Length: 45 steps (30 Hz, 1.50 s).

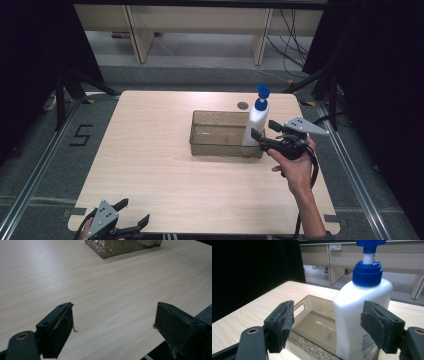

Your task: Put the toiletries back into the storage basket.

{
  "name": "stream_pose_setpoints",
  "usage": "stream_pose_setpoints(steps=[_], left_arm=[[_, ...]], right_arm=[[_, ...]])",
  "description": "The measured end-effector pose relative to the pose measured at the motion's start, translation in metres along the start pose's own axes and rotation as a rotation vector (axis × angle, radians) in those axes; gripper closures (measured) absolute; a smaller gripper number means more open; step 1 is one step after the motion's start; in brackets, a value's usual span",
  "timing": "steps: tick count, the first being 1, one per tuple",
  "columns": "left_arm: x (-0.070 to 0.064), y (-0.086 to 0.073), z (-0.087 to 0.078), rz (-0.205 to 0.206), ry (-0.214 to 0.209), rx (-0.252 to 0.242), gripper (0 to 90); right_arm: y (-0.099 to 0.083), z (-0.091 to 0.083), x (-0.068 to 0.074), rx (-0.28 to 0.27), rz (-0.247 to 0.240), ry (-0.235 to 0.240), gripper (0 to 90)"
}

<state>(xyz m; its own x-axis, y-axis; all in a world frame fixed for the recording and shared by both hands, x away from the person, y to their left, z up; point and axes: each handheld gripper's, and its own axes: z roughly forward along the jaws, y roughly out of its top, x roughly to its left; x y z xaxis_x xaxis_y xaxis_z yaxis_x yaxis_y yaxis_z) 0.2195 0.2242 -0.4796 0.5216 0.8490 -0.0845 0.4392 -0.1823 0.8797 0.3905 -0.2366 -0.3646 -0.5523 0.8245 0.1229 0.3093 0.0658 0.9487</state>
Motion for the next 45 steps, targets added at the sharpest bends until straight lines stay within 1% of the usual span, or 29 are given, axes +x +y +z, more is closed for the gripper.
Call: stream_pose_setpoints(steps=[1,3,4,5,10,11,13,14,15,16,17,18,19,23,25,26,28,31,32,33,34,35,36,37,38,39,42,43,45], left_arm=[[0.0,0.0,0.0,-0.001,0.0,0.0,14.8],[0.0,0.0,0.0,0.0,0.0,0.0,14.8],[0.001,0.0,-0.001,0.015,-0.001,0.013,14.8],[0.001,0.0,0.0,0.009,-0.002,0.008,14.8],[0.001,0.0,-0.001,0.021,-0.009,0.013,14.8],[0.001,0.0,-0.001,0.021,-0.008,0.014,14.8],[0.001,0.0,-0.001,0.019,-0.007,0.014,14.8],[0.001,0.0,-0.001,0.021,-0.009,0.014,14.8],[-0.001,0.0,0.0,0.007,-0.004,0.008,14.8],[-0.001,0.0,0.0,0.007,-0.004,0.008,14.8],[0.0,0.0,-0.001,0.028,-0.007,0.02,14.8],[-0.001,0.0,-0.001,0.021,-0.006,0.016,14.8],[-0.001,0.0,-0.001,0.023,-0.005,0.02,14.8],[-0.001,0.0,0.0,0.017,-0.009,0.014,14.8],[0.0,0.0,0.001,0.018,-0.008,0.013,14.8],[-0.001,-0.001,0.001,0.018,-0.008,0.015,14.8],[-0.001,-0.001,0.0,0.026,-0.009,0.022,14.8],[-0.001,0.0,0.0,0.032,-0.005,0.026,14.8],[-0.001,-0.001,0.001,0.025,0.0,0.026,14.8],[-0.002,-0.001,0.003,0.008,-0.005,0.008,14.8],[-0.001,-0.001,0.002,0.02,-0.006,0.019,14.8],[0.0,-0.001,0.002,0.031,-0.005,0.028,14.9],[-0.001,-0.001,0.002,0.016,-0.003,0.015,14.8],[-0.001,-0.002,0.002,0.016,-0.001,0.015,14.8],[-0.001,-0.002,0.002,0.016,0.0,0.014,14.8],[0.0,-0.002,0.002,0.018,0.001,0.021,14.9],[0.0,-0.002,0.002,0.022,-0.003,0.02,14.8],[0.0,-0.002,0.002,0.023,-0.003,0.02,14.8],[0.0,-0.002,0.002,0.021,-0.002,0.019,14.8]], right_arm=[[-0.001,-0.001,0.002,0.012,0.024,0.01,26.3],[-0.002,-0.002,0.003,0.013,0.028,0.013,26.0],[-0.002,-0.003,0.003,0.008,0.014,0.012,25.7],[-0.003,-0.004,0.005,0.011,0.037,0.019,25.1],[-0.006,-0.007,0.007,0.012,0.024,0.033,21.6],[-0.007,-0.007,0.009,0.02,0.038,0.043,21.1],[-0.007,-0.008,0.011,0.025,0.04,0.047,20.3],[-0.008,-0.008,0.011,0.018,0.021,0.046,19.9],[-0.008,-0.007,0.015,0.019,0.036,0.058,18.9],[-0.008,-0.007,0.015,0.019,0.036,0.058,18.9],[-0.008,-0.006,0.016,0.017,0.031,0.063,18.5],[-0.009,-0.006,0.019,0.02,0.04,0.066,17.5],[-0.01,-0.004,0.021,0.019,0.028,0.079,16.4],[-0.012,0.0,0.027,0.021,0.037,0.098,15.6],[-0.012,-0.001,0.028,0.031,0.038,0.095,15.6],[-0.015,0.001,0.03,0.03,0.039,0.11,15.6],[-0.016,0.002,0.031,0.034,0.041,0.112,15.6],[-0.02,0.004,0.033,0.033,0.023,0.127,15.6],[-0.021,0.005,0.034,0.036,0.029,0.135,15.6],[-0.022,0.005,0.035,0.047,0.027,0.128,15.6],[-0.023,0.004,0.035,0.053,0.016,0.129,15.7],[-0.024,0.005,0.037,0.052,0.04,0.145,15.7],[-0.025,0.005,0.038,0.058,0.044,0.143,15.7],[-0.026,0.006,0.038,0.06,0.039,0.146,15.7],[-0.027,0.005,0.037,0.063,0.016,0.136,15.8],[-0.029,0.006,0.039,0.066,0.045,0.143,15.8],[-0.032,0.006,0.04,0.076,0.028,0.139,15.8],[-0.032,0.006,0.041,0.085,0.053,0.148,15.8],[-0.035,0.008,0.041,0.06,0.034,0.143,15.8]])
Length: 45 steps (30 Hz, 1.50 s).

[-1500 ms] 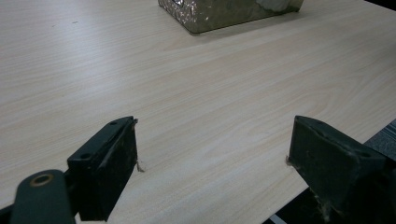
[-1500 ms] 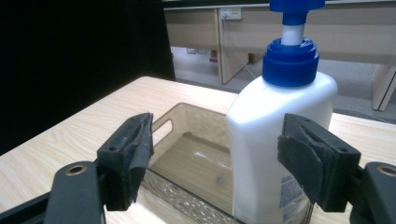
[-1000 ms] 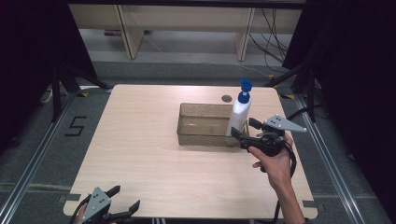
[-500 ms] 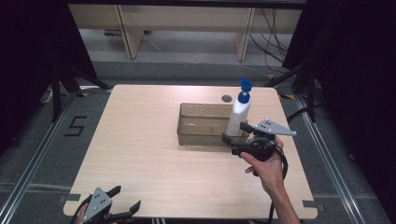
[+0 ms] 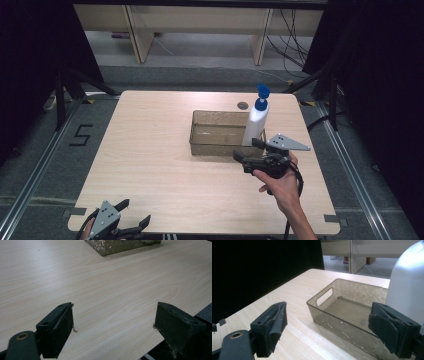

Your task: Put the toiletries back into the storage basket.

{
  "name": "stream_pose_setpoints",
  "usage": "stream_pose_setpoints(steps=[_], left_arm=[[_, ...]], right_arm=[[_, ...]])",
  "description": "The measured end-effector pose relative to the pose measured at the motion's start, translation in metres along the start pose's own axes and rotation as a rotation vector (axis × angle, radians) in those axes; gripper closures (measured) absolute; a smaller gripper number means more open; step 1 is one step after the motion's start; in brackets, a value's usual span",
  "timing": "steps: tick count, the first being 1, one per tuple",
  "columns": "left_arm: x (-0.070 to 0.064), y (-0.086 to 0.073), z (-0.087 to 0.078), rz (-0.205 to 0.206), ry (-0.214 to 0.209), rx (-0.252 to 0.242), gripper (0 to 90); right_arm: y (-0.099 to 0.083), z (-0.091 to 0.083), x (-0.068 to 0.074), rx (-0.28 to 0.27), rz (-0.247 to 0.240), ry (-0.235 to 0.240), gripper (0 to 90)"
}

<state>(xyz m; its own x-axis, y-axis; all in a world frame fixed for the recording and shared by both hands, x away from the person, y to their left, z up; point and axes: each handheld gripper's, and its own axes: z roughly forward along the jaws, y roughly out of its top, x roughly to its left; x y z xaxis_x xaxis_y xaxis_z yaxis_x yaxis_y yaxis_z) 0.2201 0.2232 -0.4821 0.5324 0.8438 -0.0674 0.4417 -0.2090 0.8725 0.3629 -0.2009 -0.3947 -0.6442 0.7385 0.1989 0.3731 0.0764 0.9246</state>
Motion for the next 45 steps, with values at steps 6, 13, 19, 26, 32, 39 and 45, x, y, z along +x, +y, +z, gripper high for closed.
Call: stream_pose_setpoints(steps=[6,13,19,26,32,39,45], left_arm=[[0.0,0.0,0.0,0.003,0.002,0.006,14.8],[0.0,0.0,0.0,0.006,0.0,0.003,14.9],[0.0,0.0,0.0,0.006,-0.001,0.004,14.9],[-0.001,0.0,0.001,-0.006,0.002,-0.003,14.8],[-0.001,0.0,0.0,0.004,0.0,0.0,14.9],[-0.001,0.0,0.0,0.008,0.002,0.001,14.9],[-0.002,0.0,0.001,-0.008,0.002,-0.015,14.9]], right_arm=[[-0.007,0.003,0.006,0.039,0.046,0.022,15.9],[-0.014,0.007,0.007,0.036,0.007,0.039,16.0],[-0.022,0.009,0.012,0.041,0.037,0.072,16.0],[-0.026,0.009,0.016,0.04,0.024,0.069,16.1],[-0.033,0.008,0.02,0.062,0.053,0.092,16.2],[-0.041,0.009,0.021,0.034,0.018,0.085,16.2],[-0.048,0.006,0.026,0.059,0.073,0.11,16.2]])
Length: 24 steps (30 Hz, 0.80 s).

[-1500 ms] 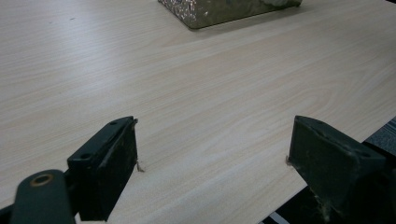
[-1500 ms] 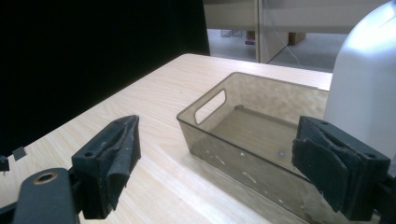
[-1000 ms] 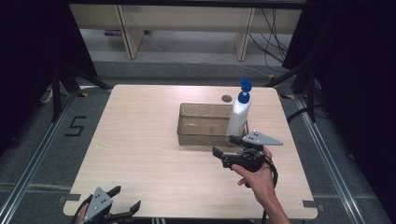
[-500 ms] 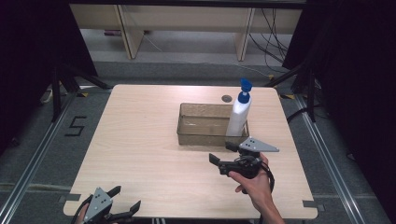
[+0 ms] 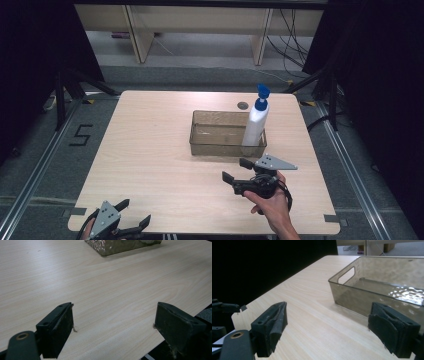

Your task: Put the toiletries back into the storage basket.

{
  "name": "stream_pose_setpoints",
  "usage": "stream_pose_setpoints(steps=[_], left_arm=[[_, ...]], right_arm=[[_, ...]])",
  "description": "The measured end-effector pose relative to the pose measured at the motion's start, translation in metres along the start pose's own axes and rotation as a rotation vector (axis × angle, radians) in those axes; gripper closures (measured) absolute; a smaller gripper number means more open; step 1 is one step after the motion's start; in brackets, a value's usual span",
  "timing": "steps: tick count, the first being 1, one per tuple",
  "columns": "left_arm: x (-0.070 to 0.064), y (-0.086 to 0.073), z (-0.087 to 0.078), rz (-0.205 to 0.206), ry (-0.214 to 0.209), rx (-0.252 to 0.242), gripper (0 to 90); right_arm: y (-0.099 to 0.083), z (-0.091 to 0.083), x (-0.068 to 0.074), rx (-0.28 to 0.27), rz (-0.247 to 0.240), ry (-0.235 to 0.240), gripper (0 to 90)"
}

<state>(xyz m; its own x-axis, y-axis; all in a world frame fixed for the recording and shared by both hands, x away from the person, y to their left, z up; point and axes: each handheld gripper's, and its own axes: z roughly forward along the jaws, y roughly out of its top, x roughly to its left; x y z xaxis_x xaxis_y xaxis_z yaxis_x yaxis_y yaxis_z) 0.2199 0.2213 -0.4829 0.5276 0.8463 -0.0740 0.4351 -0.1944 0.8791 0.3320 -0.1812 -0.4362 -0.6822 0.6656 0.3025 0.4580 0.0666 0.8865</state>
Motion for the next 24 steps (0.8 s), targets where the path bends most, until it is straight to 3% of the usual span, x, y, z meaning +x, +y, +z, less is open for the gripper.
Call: stream_pose_setpoints(steps=[2,6,7,9,11,12,17,19,20,23,24], left_arm=[[0.001,0.0,-0.001,0.017,0.001,0.012,14.8],[0.001,0.0,-0.001,0.02,0.001,0.014,14.8],[0.0,0.0,0.0,0.0,0.0,-0.005,14.8],[0.001,0.0,-0.001,0.019,0.0,0.014,14.8],[0.001,0.0,-0.001,0.015,-0.001,0.01,14.9],[0.001,0.0,-0.001,0.015,0.0,0.009,14.8],[0.0,0.0,0.0,0.01,-0.002,0.009,14.8],[0.0,0.0,-0.001,0.011,-0.002,0.008,14.8],[0.001,0.0,-0.001,0.015,-0.003,0.015,14.8],[-0.001,0.0,0.0,0.001,0.003,0.01,14.9],[0.0,0.0,-0.001,0.016,0.002,0.021,14.8]], right_arm=[[0.0,0.0,-0.001,-0.008,-0.025,-0.004,16.2],[-0.005,-0.003,0.001,-0.012,0.007,0.024,16.1],[-0.005,-0.003,0.001,-0.012,0.007,0.024,16.1],[-0.006,-0.003,0.001,-0.015,-0.011,0.013,16.1],[-0.009,-0.003,0.003,-0.018,0.01,0.032,16.1],[-0.011,-0.004,0.002,-0.025,-0.013,0.019,16.0],[-0.014,-0.006,0.005,-0.01,0.006,0.028,15.9],[-0.016,-0.007,0.006,0.003,0.002,0.029,16.0],[-0.018,-0.006,0.005,-0.015,-0.035,0.023,16.2],[-0.019,-0.007,0.008,0.009,-0.019,0.029,16.6],[-0.02,-0.007,0.008,0.001,-0.028,0.024,16.9]])
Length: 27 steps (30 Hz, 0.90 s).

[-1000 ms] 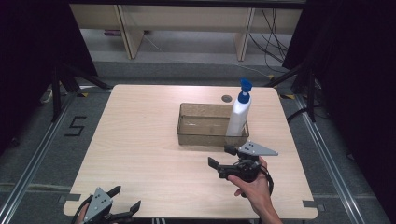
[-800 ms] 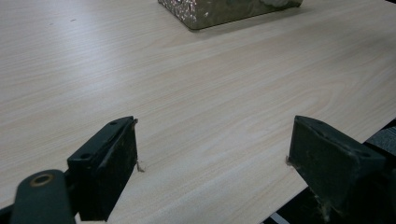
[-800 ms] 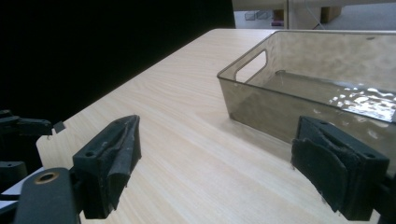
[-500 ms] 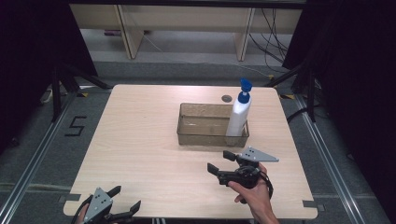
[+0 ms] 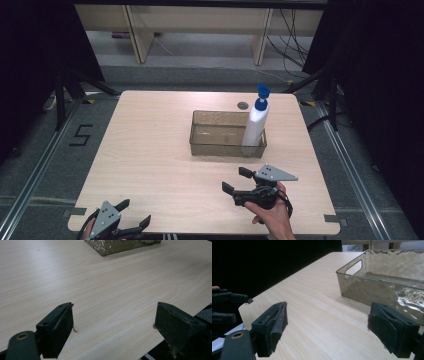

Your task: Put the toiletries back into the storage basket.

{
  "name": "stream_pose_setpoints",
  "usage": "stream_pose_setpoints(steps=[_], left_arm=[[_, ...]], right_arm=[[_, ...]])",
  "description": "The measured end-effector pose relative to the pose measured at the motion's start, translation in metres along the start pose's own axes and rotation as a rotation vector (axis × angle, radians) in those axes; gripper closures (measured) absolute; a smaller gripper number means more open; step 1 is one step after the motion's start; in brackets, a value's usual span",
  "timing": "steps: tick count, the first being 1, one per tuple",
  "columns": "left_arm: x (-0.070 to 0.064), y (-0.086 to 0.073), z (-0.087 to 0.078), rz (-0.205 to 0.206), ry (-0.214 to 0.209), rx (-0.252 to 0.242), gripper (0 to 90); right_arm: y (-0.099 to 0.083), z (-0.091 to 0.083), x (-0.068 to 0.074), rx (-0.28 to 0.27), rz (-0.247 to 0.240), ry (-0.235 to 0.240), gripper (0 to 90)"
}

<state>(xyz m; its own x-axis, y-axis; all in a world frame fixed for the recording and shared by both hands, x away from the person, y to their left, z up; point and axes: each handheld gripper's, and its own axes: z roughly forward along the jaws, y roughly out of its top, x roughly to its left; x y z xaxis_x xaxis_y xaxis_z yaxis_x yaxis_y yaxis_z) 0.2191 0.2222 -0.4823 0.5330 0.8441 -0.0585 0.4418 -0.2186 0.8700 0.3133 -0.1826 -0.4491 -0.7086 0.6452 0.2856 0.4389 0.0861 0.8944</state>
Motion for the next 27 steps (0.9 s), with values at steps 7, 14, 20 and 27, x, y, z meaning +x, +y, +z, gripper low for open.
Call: stream_pose_setpoints(steps=[7,14,20,27], left_arm=[[-0.001,0.0,0.001,-0.012,0.002,-0.004,14.8],[0.0,0.0,0.001,0.003,-0.002,0.006,14.8],[0.0,-0.001,0.001,0.004,-0.001,0.008,14.9],[0.0,-0.001,0.002,0.003,-0.005,0.002,14.8]], right_arm=[[-0.005,-0.003,0.003,0.014,-0.035,-0.015,18.8],[-0.011,-0.004,0.005,0.029,-0.052,-0.017,18.8],[-0.014,-0.008,0.009,0.042,-0.031,-0.005,19.0],[-0.019,-0.011,0.01,0.039,-0.067,-0.012,19.0]])
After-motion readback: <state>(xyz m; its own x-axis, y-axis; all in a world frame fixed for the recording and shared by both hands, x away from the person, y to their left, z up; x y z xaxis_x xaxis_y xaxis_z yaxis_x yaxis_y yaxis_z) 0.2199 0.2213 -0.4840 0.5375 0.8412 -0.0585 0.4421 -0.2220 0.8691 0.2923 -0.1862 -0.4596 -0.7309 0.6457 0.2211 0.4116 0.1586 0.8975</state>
